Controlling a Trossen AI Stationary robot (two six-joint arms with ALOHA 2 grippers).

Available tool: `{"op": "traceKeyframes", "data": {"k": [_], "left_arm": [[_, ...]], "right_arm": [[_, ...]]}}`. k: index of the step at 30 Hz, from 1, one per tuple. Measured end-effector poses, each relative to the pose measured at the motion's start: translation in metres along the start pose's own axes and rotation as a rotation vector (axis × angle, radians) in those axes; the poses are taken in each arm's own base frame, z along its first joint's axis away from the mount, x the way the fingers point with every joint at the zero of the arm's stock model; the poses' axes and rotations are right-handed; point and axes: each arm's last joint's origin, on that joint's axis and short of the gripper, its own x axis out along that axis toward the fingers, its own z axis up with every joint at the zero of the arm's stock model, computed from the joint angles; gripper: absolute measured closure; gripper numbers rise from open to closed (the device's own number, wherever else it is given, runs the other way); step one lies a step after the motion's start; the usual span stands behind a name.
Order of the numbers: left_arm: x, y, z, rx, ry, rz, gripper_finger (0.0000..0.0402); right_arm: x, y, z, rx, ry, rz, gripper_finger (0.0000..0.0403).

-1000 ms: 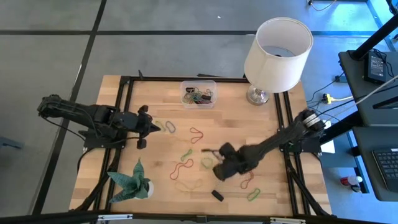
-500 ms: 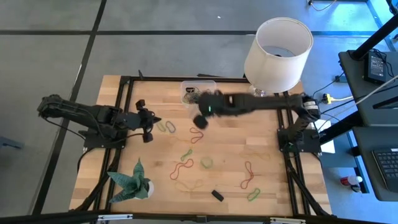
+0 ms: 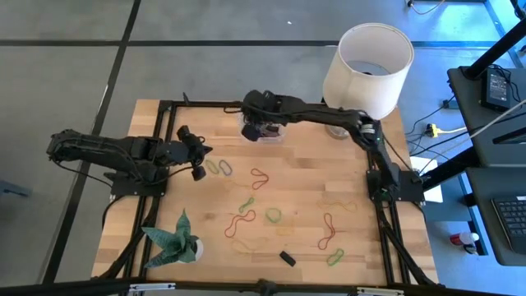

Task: Pick and place rubber bands into bin
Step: Put the blue rubber band into the transparent bin, then put the yellow rubber band into the transparent bin

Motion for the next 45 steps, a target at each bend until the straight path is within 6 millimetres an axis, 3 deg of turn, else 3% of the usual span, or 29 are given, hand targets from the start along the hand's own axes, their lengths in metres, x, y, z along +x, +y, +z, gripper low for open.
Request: {"op": "traceKeyframes", "data": {"k": [5,8,24,31,37,41,45], "left_arm": [[0.001,0.002,0.000,-0.014,0.002,0.012,0.0397],[0.002,0.003,0.000,-0.019,0.004,0.020,0.0394],[0.002,0.003,0.000,-0.017,0.020,-0.036,0.0394],[0.002,-0.001,-0.002,-0.011,0.060,-0.167,0.0394],[-0.002,-0.009,-0.004,0.064,0.066,-0.262,0.0400],[-0.001,-0.019,-0.006,0.105,0.081,-0.299,0.0398],[0.004,-0.029,-0.009,0.151,0.122,-0.321,0.0398]], "right_arm": [[0.040,-0.005,-0.016,-0.016,0.099,0.026,0.0403],[0.052,-0.004,-0.023,-0.017,0.124,0.030,0.0397],[0.049,-0.009,-0.025,0.131,0.173,0.065,0.0270],[0.017,0.000,-0.008,0.161,0.200,0.100,0.0277],[-0.036,0.022,0.005,0.193,0.119,0.152,0.0325],[-0.069,0.044,-0.004,0.190,0.093,0.189,0.0357],[-0.094,0.073,-0.032,0.206,0.107,0.237,0.0383]]}}
